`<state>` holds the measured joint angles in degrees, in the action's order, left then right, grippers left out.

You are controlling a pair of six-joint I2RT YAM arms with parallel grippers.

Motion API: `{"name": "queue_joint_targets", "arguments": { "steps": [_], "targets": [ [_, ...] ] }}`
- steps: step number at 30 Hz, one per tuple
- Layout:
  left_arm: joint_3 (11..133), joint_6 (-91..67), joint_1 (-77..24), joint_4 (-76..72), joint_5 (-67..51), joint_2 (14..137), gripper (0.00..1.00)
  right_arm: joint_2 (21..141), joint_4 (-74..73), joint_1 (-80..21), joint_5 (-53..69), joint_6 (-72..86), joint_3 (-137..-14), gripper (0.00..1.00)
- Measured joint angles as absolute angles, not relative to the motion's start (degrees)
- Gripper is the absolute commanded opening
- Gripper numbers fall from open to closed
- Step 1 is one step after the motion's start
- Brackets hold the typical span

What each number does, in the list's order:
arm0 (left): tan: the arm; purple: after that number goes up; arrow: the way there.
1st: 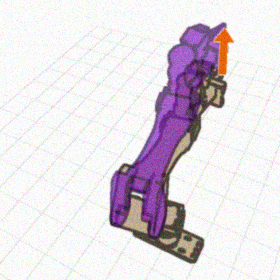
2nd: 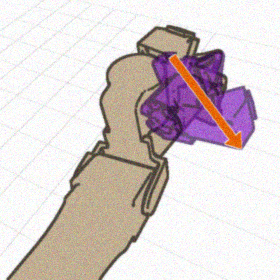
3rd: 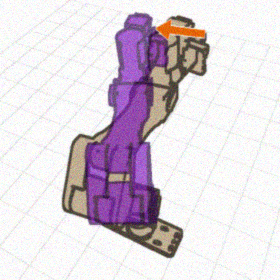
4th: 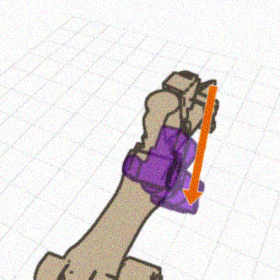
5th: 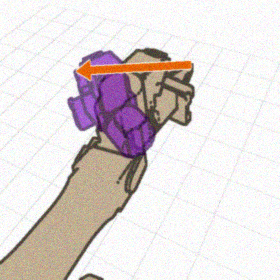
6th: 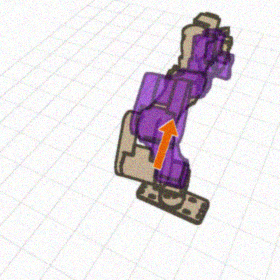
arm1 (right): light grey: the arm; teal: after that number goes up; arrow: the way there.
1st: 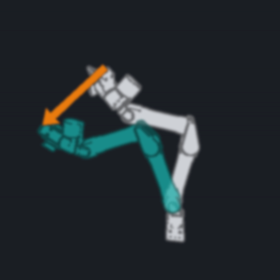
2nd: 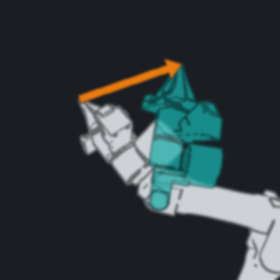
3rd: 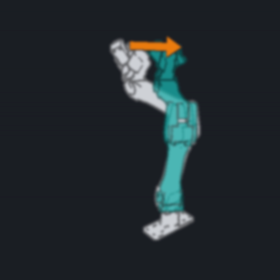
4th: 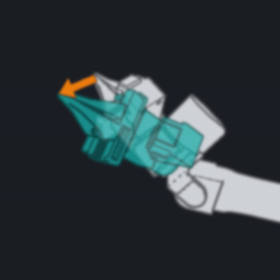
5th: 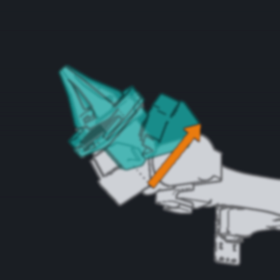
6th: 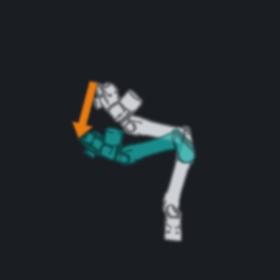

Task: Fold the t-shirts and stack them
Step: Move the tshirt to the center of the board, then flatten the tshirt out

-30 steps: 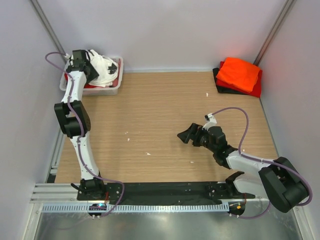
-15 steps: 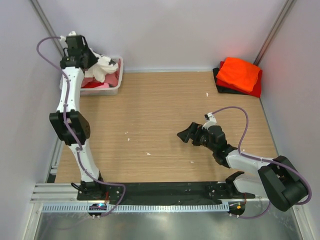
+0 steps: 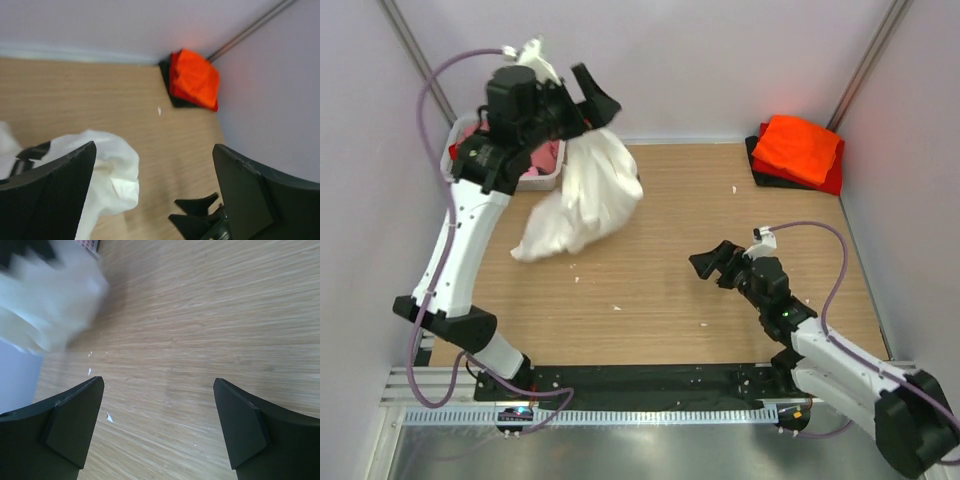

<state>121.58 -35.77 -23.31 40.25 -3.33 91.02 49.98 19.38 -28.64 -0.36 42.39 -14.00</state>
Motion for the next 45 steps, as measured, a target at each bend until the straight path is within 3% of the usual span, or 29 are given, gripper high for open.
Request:
{"name": "queue_joint_targets", "arguments": {
  "steps": [3,6,10,13,18,24,33,45],
  "targets": [
    [116.5,-34.3,-27.8,45.2,-3.0,93.0,1.0,40.9,9.4,-28.6,-3.6,42.0,-16.0,1.0],
    [99.9,-33.7,-30.2,48.3,-1.4,92.2,1.0,33.5,0.0,-28.6,-4.5,40.6,-20.2,1.0],
    [81.5,-33.0,-29.9,51.9,2.5,86.7,1.0,30.8,-8.0,-28.7,-1.8,39.7,-25.8,0.92],
    [74.4,-32.6,-29.5,53.5,5.7,76.2,0.99,33.8,-11.2,-30.4,0.6,40.0,-28.6,0.86],
    [71.6,-32.2,-26.2,53.7,9.0,63.9,1.0,49.0,-17.0,-44.8,-5.0,40.6,-36.3,0.83],
    [64.8,-29.7,-13.6,54.8,10.5,56.9,1.0,78.7,-22.7,-60.9,-14.4,38.1,-62.2,0.81],
    [56.3,-30.8,-9.7,56.0,17.1,44.8,1.0,114.8,-32.1,-64.2,-17.9,27.5,-98.8,0.81],
    [55.2,-30.9,-9.7,54.4,17.1,42.7,1.0,132.5,-44.8,-64.4,-25.0,19.9,-116.5,0.76]
  ]
}}
